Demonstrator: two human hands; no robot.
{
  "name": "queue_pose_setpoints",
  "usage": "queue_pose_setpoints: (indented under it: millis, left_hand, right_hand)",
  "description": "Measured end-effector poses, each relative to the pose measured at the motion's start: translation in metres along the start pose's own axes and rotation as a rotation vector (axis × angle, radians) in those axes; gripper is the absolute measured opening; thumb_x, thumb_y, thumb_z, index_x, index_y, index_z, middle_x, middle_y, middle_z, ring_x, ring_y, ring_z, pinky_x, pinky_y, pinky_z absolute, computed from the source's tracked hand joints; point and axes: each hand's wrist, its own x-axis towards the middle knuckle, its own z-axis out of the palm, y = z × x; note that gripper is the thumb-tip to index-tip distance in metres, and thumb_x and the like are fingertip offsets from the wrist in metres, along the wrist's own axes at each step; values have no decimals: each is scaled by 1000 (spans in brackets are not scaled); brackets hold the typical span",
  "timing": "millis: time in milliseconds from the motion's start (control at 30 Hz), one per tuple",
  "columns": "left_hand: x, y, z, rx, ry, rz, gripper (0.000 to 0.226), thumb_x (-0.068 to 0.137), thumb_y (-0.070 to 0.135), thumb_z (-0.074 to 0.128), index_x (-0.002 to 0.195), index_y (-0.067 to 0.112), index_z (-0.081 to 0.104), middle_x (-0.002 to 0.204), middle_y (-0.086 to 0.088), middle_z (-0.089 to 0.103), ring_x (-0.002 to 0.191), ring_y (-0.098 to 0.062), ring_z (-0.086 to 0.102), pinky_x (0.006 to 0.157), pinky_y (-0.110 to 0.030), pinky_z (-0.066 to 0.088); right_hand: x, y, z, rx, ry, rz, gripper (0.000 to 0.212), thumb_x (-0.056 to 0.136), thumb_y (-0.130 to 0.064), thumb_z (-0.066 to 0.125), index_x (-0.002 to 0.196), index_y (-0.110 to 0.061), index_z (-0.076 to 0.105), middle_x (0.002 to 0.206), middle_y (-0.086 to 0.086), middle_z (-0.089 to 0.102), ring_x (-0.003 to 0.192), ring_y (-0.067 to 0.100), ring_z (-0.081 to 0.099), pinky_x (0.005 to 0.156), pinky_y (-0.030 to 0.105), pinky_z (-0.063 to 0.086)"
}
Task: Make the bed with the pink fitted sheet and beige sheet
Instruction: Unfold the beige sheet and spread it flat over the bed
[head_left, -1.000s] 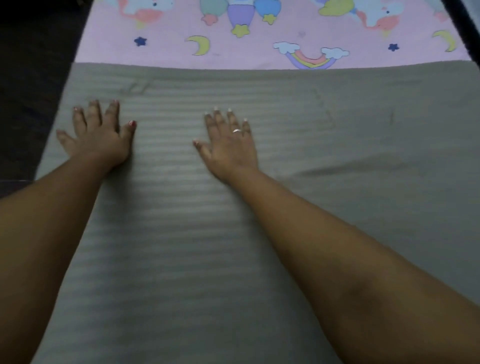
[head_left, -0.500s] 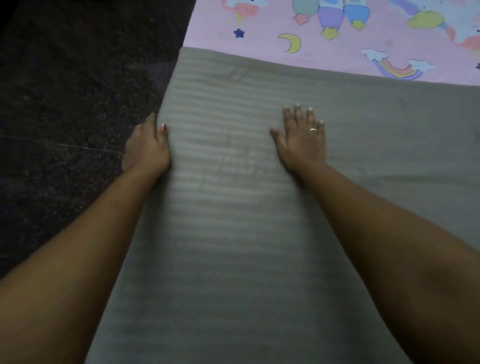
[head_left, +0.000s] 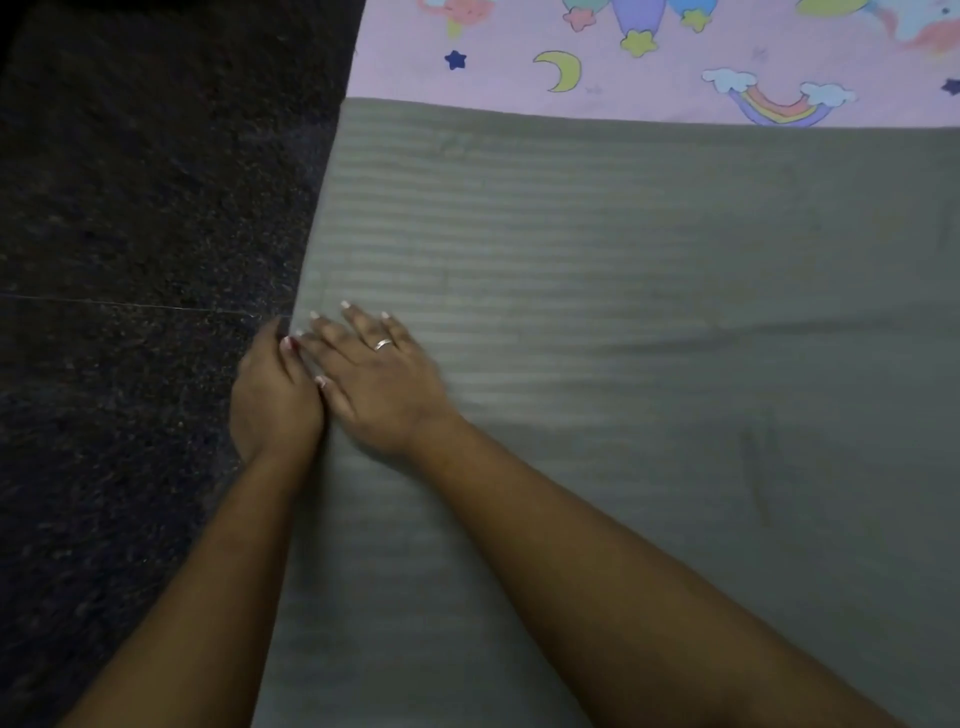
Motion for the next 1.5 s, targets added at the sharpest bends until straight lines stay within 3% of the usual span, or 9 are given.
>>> queue_pose_setpoints:
  millis: [167, 333, 467, 733, 900, 1033, 1133, 1333, 1500]
  left_hand:
    - [-59, 19, 18, 165, -22, 246, 44, 96, 18, 37, 140, 17, 42, 150, -6, 37, 140, -26, 28, 113, -52, 15]
    - [-104, 49, 42, 221, -155, 340, 51, 94, 36, 29, 143, 24, 39, 151, -1, 36, 144, -26, 21, 114, -53, 8]
    - [-106, 61, 43, 116, -167, 265, 53, 94, 36, 26, 143, 22, 40, 150, 2, 38, 144, -21, 20, 115, -49, 3]
    - [-96, -11, -13, 249, -100, 72, 49, 97, 17, 42, 144, 30, 37, 155, 0, 27, 144, -23, 20, 112, -54, 14]
    - [-95, -65, -40, 64, -122, -33, 56, 93, 40, 26, 144, 18, 38, 153, -13, 29, 139, -32, 29, 111, -44, 25]
    - [-96, -76, -39, -50, -98, -62, 62, 92, 46, 22, 141, 15, 43, 150, -12, 36, 138, -28, 32, 112, -39, 25]
    - [-95, -79, -38, -139, -96, -104, 47, 101, 36, 29, 140, 15, 44, 149, -10, 37, 138, -26, 31, 113, -37, 24]
    - [-84, -79, -49, -318, -48, -238, 39, 103, 17, 31, 137, 8, 46, 145, -14, 42, 135, -26, 36, 107, -24, 24]
    - [-53, -79, -61, -412, 38, -272, 38, 103, 19, 32, 135, 8, 49, 141, -14, 46, 131, -25, 41, 104, -22, 27]
  right_hand:
    - [-55, 52, -21, 57, -47, -126, 55, 95, -41, 43, 146, -22, 36, 151, -2, 39, 140, 19, 33, 113, 38, 19]
    - [-123, 181, -44, -51, 19, 416, 65, 91, -51, 20, 146, -22, 37, 152, 3, 36, 142, 26, 30, 114, 43, 19]
    - [-124, 159, -39, -53, -12, 537, 75, 86, -59, 13, 150, -22, 26, 158, 2, 23, 146, 27, 19, 117, 45, 10]
    - [-104, -35, 4, 147, -5, 49, 54, 92, -35, 34, 143, -19, 43, 150, 0, 40, 140, 25, 32, 116, 46, 20]
    - [-78, -6, -11, 131, -111, -352, 58, 93, -45, 43, 145, -19, 38, 150, 2, 39, 139, 22, 32, 114, 41, 20]
    - [-28, 83, -26, 93, 104, 249, 61, 94, -40, 41, 146, -9, 35, 151, 15, 35, 139, 32, 31, 112, 41, 22]
    - [-3, 106, -25, -6, 16, 506, 64, 99, -50, 28, 152, -18, 17, 160, 6, 14, 147, 27, 10, 117, 44, 5]
    - [-2, -37, 3, 18, -45, 11, 66, 92, -56, 26, 147, -22, 33, 154, 2, 31, 144, 28, 22, 116, 48, 12]
    - [-33, -106, 16, 116, -138, -416, 48, 88, -42, 39, 116, -16, 68, 122, 5, 65, 124, 27, 51, 111, 48, 27]
